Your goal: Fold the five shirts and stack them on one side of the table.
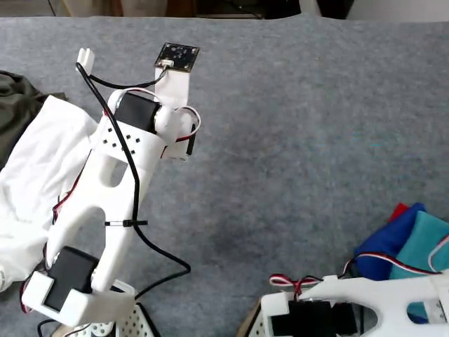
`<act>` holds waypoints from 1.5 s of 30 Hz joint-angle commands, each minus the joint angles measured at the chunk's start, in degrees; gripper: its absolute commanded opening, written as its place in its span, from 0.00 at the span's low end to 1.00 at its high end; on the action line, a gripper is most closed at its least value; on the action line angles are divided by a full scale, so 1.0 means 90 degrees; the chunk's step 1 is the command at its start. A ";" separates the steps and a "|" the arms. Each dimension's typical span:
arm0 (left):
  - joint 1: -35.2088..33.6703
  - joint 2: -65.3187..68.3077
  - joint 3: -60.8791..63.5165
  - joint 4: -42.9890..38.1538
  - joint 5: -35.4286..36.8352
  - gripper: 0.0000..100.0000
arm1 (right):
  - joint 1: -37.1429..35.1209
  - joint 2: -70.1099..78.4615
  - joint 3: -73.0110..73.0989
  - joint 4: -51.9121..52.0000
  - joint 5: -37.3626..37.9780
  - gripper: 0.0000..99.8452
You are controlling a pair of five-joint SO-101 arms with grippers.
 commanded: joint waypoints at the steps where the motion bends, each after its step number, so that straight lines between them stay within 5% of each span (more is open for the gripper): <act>1: -0.0029 -0.0327 -0.0234 -0.0078 -0.0078 0.02 | 0.0484 -0.0181 -0.0073 -0.0606 0.0127 0.00; 12: 0.0000 -0.0327 -0.0234 -0.0088 -0.0078 0.02 | 0.0220 -0.0298 -0.0210 -0.1465 0.0078 0.00; 17: -0.0029 -0.0327 -0.0234 -0.0088 -0.0078 0.02 | -0.0913 -0.1167 -0.0278 -0.1719 -0.0518 0.00; 25: -0.0049 -0.0327 -0.0234 -0.0088 -0.0039 0.02 | -0.4029 -0.2535 -0.0523 -0.1358 -0.1387 0.00; 29: -0.0049 -0.0327 -0.0234 -0.0088 -0.0039 0.02 | -0.4703 -0.2681 -0.0474 -0.0996 -0.1543 0.00; 35: -0.0049 -0.0327 -0.0293 -0.0068 -0.0039 0.02 | -0.3844 -0.1968 0.0650 -0.0879 -0.0938 0.00; 45: -0.0039 -0.0327 -0.0645 -0.0078 -0.0068 0.02 | -0.2300 -0.0874 0.1548 -0.2628 0.0361 0.00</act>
